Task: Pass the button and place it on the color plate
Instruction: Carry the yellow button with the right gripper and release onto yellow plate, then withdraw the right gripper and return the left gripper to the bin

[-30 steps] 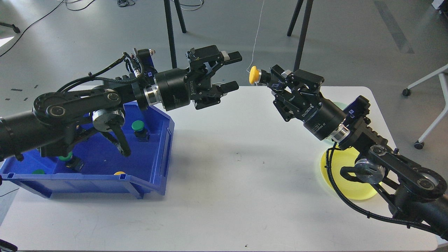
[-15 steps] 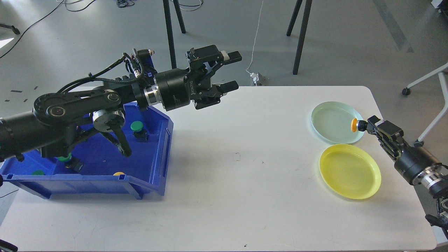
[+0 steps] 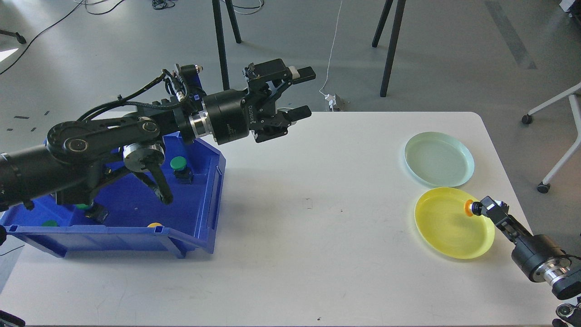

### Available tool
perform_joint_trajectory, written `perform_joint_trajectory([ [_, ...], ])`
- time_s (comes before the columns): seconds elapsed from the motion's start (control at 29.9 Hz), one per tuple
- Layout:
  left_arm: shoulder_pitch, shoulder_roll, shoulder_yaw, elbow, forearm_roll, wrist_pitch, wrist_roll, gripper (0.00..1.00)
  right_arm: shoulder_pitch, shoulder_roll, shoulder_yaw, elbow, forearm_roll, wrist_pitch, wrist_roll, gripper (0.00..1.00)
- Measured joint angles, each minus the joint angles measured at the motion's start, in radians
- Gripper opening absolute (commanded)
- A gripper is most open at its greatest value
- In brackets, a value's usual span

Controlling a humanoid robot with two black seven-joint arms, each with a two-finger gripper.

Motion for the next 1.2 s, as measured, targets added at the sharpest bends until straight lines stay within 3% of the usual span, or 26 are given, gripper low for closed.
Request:
perform_joint_trajectory([
  [0.37, 0.0, 0.0, 0.0, 0.0, 0.0, 0.001, 0.0, 0.89, 0.0, 0.061, -0.003, -0.048, 0.002, -0.001, 0.0, 0.46],
  [0.5, 0.0, 0.0, 0.0, 0.0, 0.0, 0.001, 0.0, 0.89, 0.003, 0.065, 0.001, -0.047, 0.009, -0.001, 0.0, 0.71],
  [0.57, 0.0, 0.0, 0.0, 0.0, 0.0, 0.001, 0.0, 0.89, 0.006, 0.066, 0.01, -0.044, 0.013, -0.001, 0.0, 0.95],
  [0.6, 0.0, 0.0, 0.0, 0.0, 0.0, 0.001, 0.0, 0.89, 0.008, 0.067, 0.015, -0.041, 0.016, -0.002, 0.0, 0.97],
  [0.8, 0.0, 0.0, -0.001, 0.0, 0.0, 0.001, 0.0, 0.89, 0.02, 0.077, 0.052, 0.005, 0.022, 0.001, 0.0, 0.97],
  [1.0, 0.0, -0.001, -0.002, 0.004, -0.009, 0.017, 0.0, 0.89, 0.035, 0.069, 0.192, 0.151, 0.163, 0.032, 0.0, 0.97],
  [1.2, 0.006, 0.024, -0.003, -0.003, -0.002, 0.245, 0.0, 0.92, 0.14, 0.047, 0.377, 0.253, 0.423, 0.298, 0.0, 0.97],
])
